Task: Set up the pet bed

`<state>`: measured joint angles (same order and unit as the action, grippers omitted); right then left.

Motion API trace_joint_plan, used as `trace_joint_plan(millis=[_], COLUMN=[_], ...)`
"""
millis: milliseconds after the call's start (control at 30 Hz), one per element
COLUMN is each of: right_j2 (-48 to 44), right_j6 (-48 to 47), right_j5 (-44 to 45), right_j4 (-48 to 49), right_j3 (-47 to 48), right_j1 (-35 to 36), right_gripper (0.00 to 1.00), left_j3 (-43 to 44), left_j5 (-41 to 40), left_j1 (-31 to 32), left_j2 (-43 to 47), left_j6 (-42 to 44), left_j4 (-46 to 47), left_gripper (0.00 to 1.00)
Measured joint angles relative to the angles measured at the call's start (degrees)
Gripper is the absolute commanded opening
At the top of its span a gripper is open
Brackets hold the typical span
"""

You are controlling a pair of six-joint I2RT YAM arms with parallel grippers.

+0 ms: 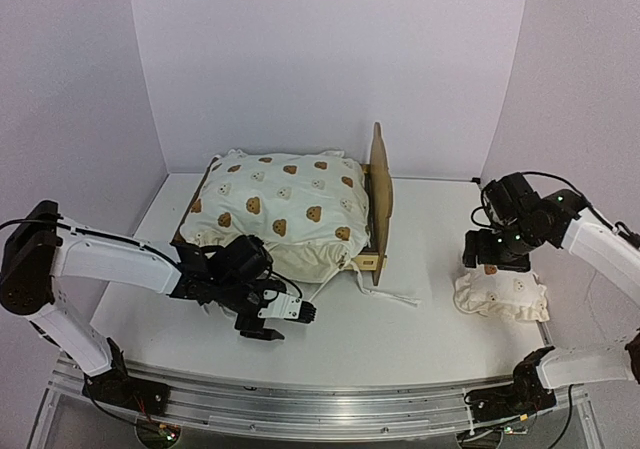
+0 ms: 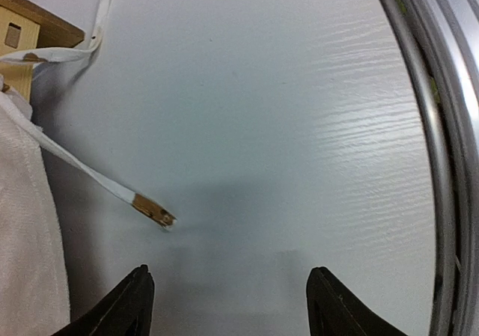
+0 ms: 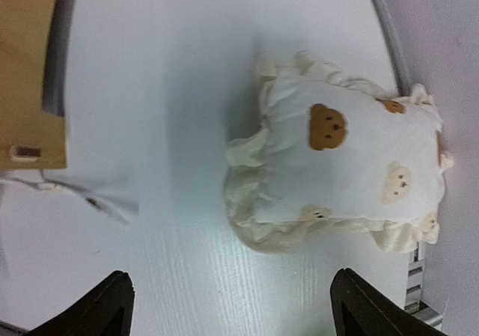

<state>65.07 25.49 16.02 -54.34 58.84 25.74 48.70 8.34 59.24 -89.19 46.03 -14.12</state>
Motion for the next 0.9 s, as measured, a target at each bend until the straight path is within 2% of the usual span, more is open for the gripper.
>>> trace_joint_plan(millis=[133, 233, 367, 433, 467, 567, 600, 633, 700, 900], right_j2=[0.4, 4.4, 13.2, 18.2, 20.8, 28.6, 30.3, 31.3, 31.5, 26.3], right_j6=[2.1, 2.2, 3.9, 4.7, 5.1, 5.8, 5.9, 6.0, 5.9, -1.9], right_j5=[6.5, 6.3, 4.7, 4.2, 3.8, 2.0, 1.4, 1.0, 0.3, -2.1], right_j4=[-1.4, 1.8, 7.6, 9.7, 10.8, 12.8, 13.0, 13.1, 12.9, 12.4], right_j3=[-0.3, -2.4, -5.0, -5.1, -4.9, -3.8, -3.2, -2.5, -1.0, 8.4], right_j1=[-7.2, -16.9, -27.5, -29.8, -30.4, -31.4, -31.6, -31.6, -31.6, -31.7], right_gripper=[0.94, 0.93, 0.89, 0.81, 0.72, 0.25, 0.12, 0.05, 0.0, 0.0], left_j3=[1.6, 3.6, 7.1, 9.3, 10.1, 10.8, 10.8, 10.9, 10.9, 10.9], left_j5=[3.9, 4.1, 2.7, 1.0, 0.0, -2.4, -2.9, -3.3, -4.2, -5.4], left_j1=[0.0, -1.1, -8.7, -14.3, -17.0, -22.1, -23.5, -25.0, -28.2, -37.2], left_j2=[4.2, 7.5, 11.1, 12.4, 13.1, 15.8, 16.9, 17.9, 20.0, 25.1], left_j6=[-1.2, -4.5, -11.0, -14.3, -15.8, -19.1, -20.5, -21.8, -24.7, -34.1], left_j4=[-8.6, -11.7, -12.3, -11.7, -11.0, -10.0, -9.8, -9.7, -9.4, -8.9], left_gripper=[0.85, 0.92, 0.95, 0.96, 0.96, 0.97, 0.98, 0.98, 0.99, 0.99])
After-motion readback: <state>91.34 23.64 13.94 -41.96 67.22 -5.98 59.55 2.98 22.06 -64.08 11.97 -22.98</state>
